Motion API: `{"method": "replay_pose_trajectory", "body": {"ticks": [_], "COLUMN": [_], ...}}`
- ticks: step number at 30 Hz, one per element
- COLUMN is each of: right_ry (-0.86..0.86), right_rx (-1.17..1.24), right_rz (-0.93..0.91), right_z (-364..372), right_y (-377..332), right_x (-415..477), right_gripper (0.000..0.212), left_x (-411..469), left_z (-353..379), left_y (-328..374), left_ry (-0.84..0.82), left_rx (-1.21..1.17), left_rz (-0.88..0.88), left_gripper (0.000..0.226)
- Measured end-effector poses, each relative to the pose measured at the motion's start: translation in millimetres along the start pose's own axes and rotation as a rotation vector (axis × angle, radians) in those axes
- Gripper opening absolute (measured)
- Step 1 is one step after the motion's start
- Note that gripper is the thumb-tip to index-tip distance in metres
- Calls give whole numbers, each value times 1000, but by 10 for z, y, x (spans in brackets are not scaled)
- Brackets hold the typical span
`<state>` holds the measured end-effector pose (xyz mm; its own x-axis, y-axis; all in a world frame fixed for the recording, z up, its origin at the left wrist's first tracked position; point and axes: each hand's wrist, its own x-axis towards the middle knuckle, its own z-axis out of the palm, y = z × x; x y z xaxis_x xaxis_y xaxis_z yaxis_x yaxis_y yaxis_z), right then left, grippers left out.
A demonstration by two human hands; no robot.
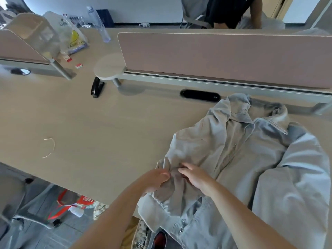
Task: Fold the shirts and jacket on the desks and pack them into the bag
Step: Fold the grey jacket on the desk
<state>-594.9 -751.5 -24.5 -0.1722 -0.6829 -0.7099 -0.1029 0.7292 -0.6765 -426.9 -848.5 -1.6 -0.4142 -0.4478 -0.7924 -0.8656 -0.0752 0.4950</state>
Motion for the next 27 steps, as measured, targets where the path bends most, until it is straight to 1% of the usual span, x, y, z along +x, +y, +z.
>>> {"method": "replay_pose_trajectory", "body": {"ticks": [3, 5, 7, 9, 11, 13, 16, 18, 20, 21, 23, 25, 26, 27], "right_ry": [22, 59, 172, 343, 432, 450, 418, 378, 351, 337, 327, 344, 378, 448], "right_rx": [11, 12, 23, 124, 279, 345, 392, 510, 605, 631, 677, 642, 631, 615], "right_rz": [35, 22, -13, -7, 41, 95, 194, 251, 275, 282, 300, 235, 205, 176], "right_z": [122, 193, 282, 403, 586, 801, 1095, 1232, 1315, 1346, 1373, 1342, 1302, 1245], "right_y": [-36, -73, -111, -125, -110, -58, 41, 134, 251, 270, 205, 150, 143, 150], "right_x": [-2, -43, -141, -266, -414, -529, -580, -544, -482, -495, -562, -689, -745, -806], "right_gripper": [55, 47, 33, 23, 19, 18, 26, 40, 58, 59, 47, 29, 21, 18], "left_x": [-1, -53, -118, -208, -314, -387, -419, -441, -417, -399, -375, -323, -321, -338], "left_z": [-65, -134, -200, -268, -282, -267, -219, -160, -77, -31, 48, 116, 140, 163], "left_y": [-157, -209, -257, -281, -330, -391, -484, -519, -554, -561, -532, -471, -414, -338], "left_ry": [-12, -1, 40, 61, -19, -125, -233, -256, -258, -257, -243, -173, -117, -68], "left_rx": [25, 49, 1, -71, -32, 60, 192, 317, 364, 375, 389, 339, 294, 248], "left_rz": [69, 126, 186, 227, 269, 294, 292, 301, 305, 305, 313, 324, 333, 340], "left_gripper": [21, 17, 21, 29, 26, 25, 32, 34, 31, 29, 26, 23, 22, 21]}}
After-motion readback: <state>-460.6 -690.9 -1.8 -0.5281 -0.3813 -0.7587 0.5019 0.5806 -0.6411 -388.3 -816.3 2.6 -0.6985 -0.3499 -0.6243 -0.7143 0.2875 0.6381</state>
